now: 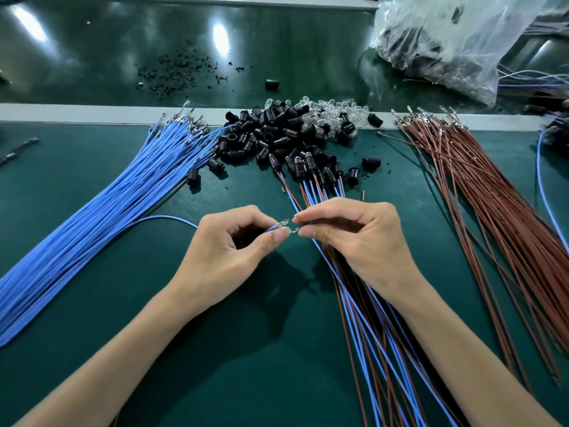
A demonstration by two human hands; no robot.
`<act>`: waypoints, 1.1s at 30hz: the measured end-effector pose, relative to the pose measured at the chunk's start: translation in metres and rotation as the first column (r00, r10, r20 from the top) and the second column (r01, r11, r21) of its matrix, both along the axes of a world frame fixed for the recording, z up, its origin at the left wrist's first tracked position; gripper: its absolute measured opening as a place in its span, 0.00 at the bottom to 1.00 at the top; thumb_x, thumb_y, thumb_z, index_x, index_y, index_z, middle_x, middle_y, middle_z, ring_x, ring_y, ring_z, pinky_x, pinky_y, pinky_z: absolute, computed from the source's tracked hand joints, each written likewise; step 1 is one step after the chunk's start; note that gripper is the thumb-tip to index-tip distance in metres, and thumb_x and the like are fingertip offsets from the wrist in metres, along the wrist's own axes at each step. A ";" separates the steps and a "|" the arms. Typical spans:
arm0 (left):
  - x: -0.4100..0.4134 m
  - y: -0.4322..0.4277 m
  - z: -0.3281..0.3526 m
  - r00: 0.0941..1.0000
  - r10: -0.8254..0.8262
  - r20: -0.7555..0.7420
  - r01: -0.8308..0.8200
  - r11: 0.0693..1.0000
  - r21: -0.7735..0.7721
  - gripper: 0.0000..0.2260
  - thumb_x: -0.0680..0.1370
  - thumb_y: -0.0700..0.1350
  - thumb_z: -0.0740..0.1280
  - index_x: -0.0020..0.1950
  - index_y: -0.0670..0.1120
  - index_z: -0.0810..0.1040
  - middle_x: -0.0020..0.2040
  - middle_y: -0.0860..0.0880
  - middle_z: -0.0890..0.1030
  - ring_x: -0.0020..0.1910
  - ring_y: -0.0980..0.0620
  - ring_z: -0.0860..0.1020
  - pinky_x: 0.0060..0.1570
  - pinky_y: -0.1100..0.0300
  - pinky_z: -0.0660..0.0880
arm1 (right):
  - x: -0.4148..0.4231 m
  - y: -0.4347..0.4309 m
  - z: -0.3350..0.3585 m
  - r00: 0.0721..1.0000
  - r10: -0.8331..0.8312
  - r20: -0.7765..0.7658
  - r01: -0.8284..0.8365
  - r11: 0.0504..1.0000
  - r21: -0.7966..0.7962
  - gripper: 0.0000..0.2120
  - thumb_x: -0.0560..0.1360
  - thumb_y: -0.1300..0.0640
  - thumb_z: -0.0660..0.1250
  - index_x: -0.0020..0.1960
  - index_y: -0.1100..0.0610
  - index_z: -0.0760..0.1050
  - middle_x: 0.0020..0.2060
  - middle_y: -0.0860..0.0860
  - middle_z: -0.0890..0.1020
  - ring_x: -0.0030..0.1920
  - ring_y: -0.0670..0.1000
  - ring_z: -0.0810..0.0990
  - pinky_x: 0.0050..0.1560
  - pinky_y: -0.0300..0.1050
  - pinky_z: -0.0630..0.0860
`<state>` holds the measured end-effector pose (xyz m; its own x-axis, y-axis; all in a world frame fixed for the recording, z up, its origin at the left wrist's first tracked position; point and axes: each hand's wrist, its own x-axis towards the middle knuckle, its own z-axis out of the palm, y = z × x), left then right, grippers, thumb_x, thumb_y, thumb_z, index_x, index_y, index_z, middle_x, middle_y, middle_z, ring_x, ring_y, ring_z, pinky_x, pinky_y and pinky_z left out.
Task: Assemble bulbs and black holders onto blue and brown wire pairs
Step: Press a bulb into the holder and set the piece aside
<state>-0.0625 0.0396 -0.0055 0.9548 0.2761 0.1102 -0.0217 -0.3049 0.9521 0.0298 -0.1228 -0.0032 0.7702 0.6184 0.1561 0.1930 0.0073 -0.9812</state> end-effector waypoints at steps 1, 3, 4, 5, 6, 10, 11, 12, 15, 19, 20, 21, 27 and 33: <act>0.000 0.000 0.000 1.000 0.000 0.001 0.000 1.000 -0.002 0.06 0.71 0.49 0.70 0.35 0.50 0.78 0.27 0.56 0.74 0.26 0.58 0.69 0.29 0.64 0.67 | 0.000 0.000 0.000 1.000 0.007 -0.009 -0.007 1.000 -0.001 0.09 0.67 0.68 0.74 0.43 0.56 0.83 0.39 0.48 0.86 0.42 0.44 0.84 0.46 0.33 0.76; 0.000 0.000 0.000 1.000 -0.005 0.002 0.005 1.000 0.001 0.06 0.72 0.48 0.70 0.35 0.51 0.78 0.27 0.55 0.74 0.26 0.57 0.69 0.29 0.63 0.66 | 0.001 -0.001 0.000 1.000 0.016 0.000 -0.016 1.000 -0.009 0.08 0.68 0.68 0.74 0.43 0.56 0.84 0.39 0.48 0.86 0.42 0.45 0.84 0.46 0.33 0.77; 0.000 0.001 -0.001 1.000 -0.010 0.002 0.010 1.000 0.005 0.06 0.72 0.47 0.71 0.36 0.51 0.78 0.27 0.55 0.74 0.26 0.57 0.68 0.29 0.62 0.67 | 0.001 -0.001 -0.001 1.000 0.017 0.012 -0.017 1.000 -0.014 0.08 0.68 0.67 0.74 0.43 0.56 0.84 0.39 0.48 0.86 0.42 0.45 0.84 0.46 0.33 0.77; 0.000 0.001 -0.001 1.000 -0.013 0.002 0.013 1.000 0.010 0.06 0.73 0.46 0.71 0.36 0.51 0.78 0.27 0.56 0.74 0.27 0.57 0.68 0.29 0.62 0.67 | 0.001 -0.001 -0.001 1.000 0.017 0.024 -0.016 1.000 -0.018 0.09 0.68 0.67 0.74 0.43 0.55 0.83 0.38 0.48 0.86 0.42 0.45 0.84 0.46 0.34 0.77; 0.000 0.001 -0.001 1.000 -0.015 0.002 0.015 1.000 0.012 0.06 0.73 0.46 0.71 0.36 0.51 0.78 0.27 0.56 0.74 0.27 0.57 0.69 0.29 0.62 0.67 | 0.000 -0.001 -0.002 0.999 0.017 0.036 -0.016 1.000 -0.019 0.09 0.68 0.67 0.74 0.43 0.54 0.83 0.38 0.47 0.86 0.41 0.44 0.84 0.46 0.34 0.77; 0.000 0.001 0.001 1.000 -0.007 -0.009 0.007 1.000 -0.002 0.05 0.71 0.49 0.70 0.36 0.49 0.79 0.27 0.56 0.74 0.27 0.58 0.68 0.29 0.63 0.66 | 0.000 0.000 -0.008 0.964 0.015 0.264 0.000 0.998 -0.057 0.08 0.70 0.68 0.73 0.47 0.60 0.83 0.39 0.48 0.84 0.41 0.40 0.82 0.46 0.31 0.75; 0.000 0.001 0.001 1.000 -0.004 -0.012 0.004 1.000 -0.008 0.06 0.71 0.49 0.69 0.36 0.50 0.79 0.27 0.56 0.74 0.27 0.58 0.68 0.29 0.63 0.66 | 0.000 0.001 -0.009 0.940 0.011 0.340 0.010 0.998 -0.060 0.07 0.70 0.69 0.72 0.47 0.62 0.83 0.40 0.49 0.84 0.41 0.40 0.82 0.46 0.32 0.75; 0.000 0.000 0.002 1.000 -0.003 -0.013 0.003 1.000 -0.012 0.06 0.71 0.50 0.69 0.36 0.50 0.79 0.27 0.56 0.74 0.26 0.58 0.68 0.29 0.64 0.66 | 0.001 0.002 -0.011 0.912 0.001 0.411 0.025 0.998 -0.057 0.06 0.70 0.69 0.72 0.47 0.64 0.83 0.40 0.51 0.84 0.42 0.42 0.82 0.47 0.33 0.76; 0.000 0.000 0.003 1.000 -0.002 -0.023 0.001 1.000 -0.021 0.06 0.71 0.50 0.69 0.35 0.50 0.78 0.27 0.55 0.74 0.26 0.58 0.68 0.29 0.64 0.65 | 0.001 0.004 -0.013 0.826 -0.046 0.561 0.078 0.996 -0.034 0.06 0.70 0.71 0.71 0.47 0.67 0.82 0.41 0.55 0.84 0.42 0.46 0.81 0.49 0.33 0.77; 0.000 0.001 0.004 0.999 -0.005 -0.045 0.002 0.998 -0.061 0.07 0.70 0.50 0.69 0.35 0.48 0.79 0.27 0.54 0.73 0.26 0.57 0.67 0.29 0.63 0.65 | -0.001 0.007 -0.014 0.768 -0.091 0.634 0.126 0.992 -0.010 0.06 0.70 0.71 0.71 0.47 0.68 0.82 0.41 0.56 0.84 0.40 0.47 0.80 0.48 0.31 0.76; 0.000 0.002 0.004 0.999 -0.008 -0.052 0.004 0.997 -0.076 0.07 0.70 0.50 0.69 0.35 0.48 0.79 0.27 0.53 0.73 0.25 0.57 0.67 0.28 0.64 0.66 | -0.001 0.007 -0.013 0.766 -0.101 0.635 0.133 0.991 -0.002 0.06 0.70 0.70 0.71 0.47 0.68 0.82 0.41 0.56 0.84 0.40 0.47 0.80 0.47 0.31 0.76; 0.000 0.002 0.004 0.998 -0.013 -0.057 0.008 0.996 -0.087 0.07 0.70 0.50 0.69 0.35 0.48 0.79 0.27 0.53 0.73 0.25 0.56 0.67 0.28 0.64 0.66 | -0.002 0.007 -0.013 0.769 -0.106 0.630 0.134 0.991 0.003 0.06 0.70 0.70 0.71 0.47 0.68 0.82 0.41 0.56 0.84 0.40 0.48 0.80 0.47 0.32 0.76; 0.000 0.004 0.005 0.997 -0.034 -0.072 0.026 0.993 -0.111 0.07 0.70 0.49 0.70 0.34 0.49 0.80 0.27 0.52 0.73 0.25 0.57 0.67 0.28 0.67 0.66 | -0.002 0.006 -0.010 0.800 -0.081 0.594 0.113 0.993 -0.017 0.07 0.70 0.67 0.71 0.48 0.67 0.83 0.41 0.56 0.84 0.40 0.49 0.81 0.46 0.36 0.78; 0.000 0.003 0.005 0.996 -0.046 -0.072 0.037 0.992 -0.120 0.06 0.70 0.49 0.70 0.33 0.52 0.80 0.27 0.53 0.73 0.25 0.58 0.68 0.28 0.70 0.67 | -0.002 0.007 -0.010 0.801 -0.057 0.597 0.094 0.995 -0.032 0.08 0.70 0.69 0.71 0.50 0.68 0.82 0.42 0.57 0.84 0.41 0.48 0.80 0.48 0.32 0.76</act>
<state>-0.0622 0.0430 -0.0005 0.9699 0.2432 0.0070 0.0406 -0.1903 0.9809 0.0278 -0.1154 -0.0136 0.5825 0.5844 0.5649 0.7358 -0.0839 -0.6720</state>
